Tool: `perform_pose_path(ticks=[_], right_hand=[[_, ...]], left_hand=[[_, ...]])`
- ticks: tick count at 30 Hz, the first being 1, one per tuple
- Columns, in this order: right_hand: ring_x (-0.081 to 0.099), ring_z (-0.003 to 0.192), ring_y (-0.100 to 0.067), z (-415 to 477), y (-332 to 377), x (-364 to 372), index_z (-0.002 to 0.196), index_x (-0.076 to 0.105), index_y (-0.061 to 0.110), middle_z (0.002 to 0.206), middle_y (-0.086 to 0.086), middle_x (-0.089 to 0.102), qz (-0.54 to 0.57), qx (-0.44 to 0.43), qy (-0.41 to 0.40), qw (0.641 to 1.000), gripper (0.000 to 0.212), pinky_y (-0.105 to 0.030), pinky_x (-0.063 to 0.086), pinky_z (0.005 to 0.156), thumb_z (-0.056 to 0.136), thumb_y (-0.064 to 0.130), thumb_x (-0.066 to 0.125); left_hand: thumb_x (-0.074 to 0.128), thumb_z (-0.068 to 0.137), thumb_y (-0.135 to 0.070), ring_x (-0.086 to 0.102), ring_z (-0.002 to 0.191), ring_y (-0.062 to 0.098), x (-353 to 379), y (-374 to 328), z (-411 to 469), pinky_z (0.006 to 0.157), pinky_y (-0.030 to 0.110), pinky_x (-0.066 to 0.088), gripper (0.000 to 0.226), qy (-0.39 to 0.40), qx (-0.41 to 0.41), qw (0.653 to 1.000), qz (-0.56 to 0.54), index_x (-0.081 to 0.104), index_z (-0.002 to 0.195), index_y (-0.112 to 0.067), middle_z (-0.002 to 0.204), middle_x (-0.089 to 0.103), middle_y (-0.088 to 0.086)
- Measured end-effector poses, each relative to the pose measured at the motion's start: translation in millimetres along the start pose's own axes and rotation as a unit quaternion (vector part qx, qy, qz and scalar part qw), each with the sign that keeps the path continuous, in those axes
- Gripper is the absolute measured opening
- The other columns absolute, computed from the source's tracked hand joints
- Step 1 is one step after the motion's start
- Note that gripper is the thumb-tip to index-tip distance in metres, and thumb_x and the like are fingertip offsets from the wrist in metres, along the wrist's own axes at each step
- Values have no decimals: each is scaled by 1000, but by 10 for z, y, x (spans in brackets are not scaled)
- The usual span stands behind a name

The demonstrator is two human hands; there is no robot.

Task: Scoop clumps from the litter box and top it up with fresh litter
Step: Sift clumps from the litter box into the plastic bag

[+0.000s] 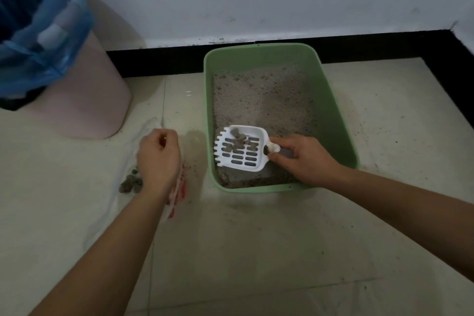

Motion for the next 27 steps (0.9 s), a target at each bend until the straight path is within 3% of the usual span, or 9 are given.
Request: perform_pose_path(ticks=[2, 5, 8, 10, 13, 16, 21, 24, 27], right_hand=[[60, 72, -18, 22, 50, 10, 127, 65, 36, 80, -5, 66, -8, 2, 3, 1000, 31, -36, 49, 69, 97, 34, 60], [64, 80, -15, 35, 30, -23, 126, 66, 36, 92, -3, 72, 17, 17, 8, 1000, 31, -36, 52, 75, 95, 36, 62], [67, 88, -17, 36, 45, -76, 124, 66, 41, 100, 0, 73, 27, 28, -4, 999, 32, -44, 55, 82, 92, 41, 63], [67, 92, -15, 45, 118, -129, 125, 65, 41, 104, 5, 72, 15, 19, -13, 1000, 33, -43, 55, 84, 92, 43, 63], [64, 86, -15, 83, 244, -233, 126, 65, 39, 95, 7, 68, -26, 2, -23, 999, 33, -38, 54, 78, 94, 44, 61], [68, 83, -21, 109, 350, -329, 124, 66, 39, 95, 5, 73, -21, 5, -34, 999, 34, -46, 57, 76, 93, 51, 58], [69, 73, -10, 218, 900, -260, 122, 67, 37, 87, 21, 71, 33, -9, -23, 999, 31, -32, 58, 67, 93, 46, 62], [62, 60, -7, 402, 1372, 144, 119, 65, 31, 82, 12, 68, -83, -55, 44, 994, 25, -25, 54, 54, 97, 40, 56], [59, 64, -12, 471, 1814, 574, 104, 63, 18, 77, 6, 60, -297, -162, 84, 937, 12, -26, 50, 63, 95, 22, 56]], left_hand=[[55, 88, -28, 56, 101, 27, -224, 130, 165, 91, 39, 45, 26, -25, 25, 996, 82, 63, 112, -20, 116, 57, 9], [63, 81, -28, 37, 126, 37, -467, 365, 346, 104, 48, 32, 55, -18, -16, 977, 210, 49, 133, -20, 136, 41, 16], [73, 73, -39, 28, 132, 37, -581, 578, 414, 109, 50, 26, 85, 56, -110, 954, 273, 32, 145, -21, 143, 30, 17], [76, 74, -38, 38, 128, 38, -623, 692, 435, 106, 51, 36, 91, 98, -127, 957, 241, 28, 148, -18, 136, 42, 16], [64, 84, -15, 61, 103, 33, -712, 767, 443, 91, 41, 50, 62, 70, -85, 978, 175, 41, 142, -13, 98, 65, 5], [60, 87, -12, 63, 98, 30, -784, 766, 462, 85, 36, 49, 42, 28, -65, 985, 159, 55, 129, -12, 102, 70, 8], [66, 81, -10, 65, 73, 27, -817, 825, 538, 65, 35, 55, 24, 16, -128, 992, 11, 65, 105, -14, 93, 70, 9], [68, 79, -7, 67, 77, 27, -812, 807, 548, 70, 40, 57, 16, 13, -154, 987, -43, 66, 93, -13, 85, 69, 9], [66, 82, -7, 64, 73, 23, -802, 802, 540, 68, 36, 55, 10, 14, -153, 986, -57, 68, 91, -11, 78, 67, 6]])
Point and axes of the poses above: each hand's wrist, its own z-axis towards the middle knuckle, its own x-axis out of the palm, y = z × x, the point moved 3 cm from there along z, towards the middle knuckle
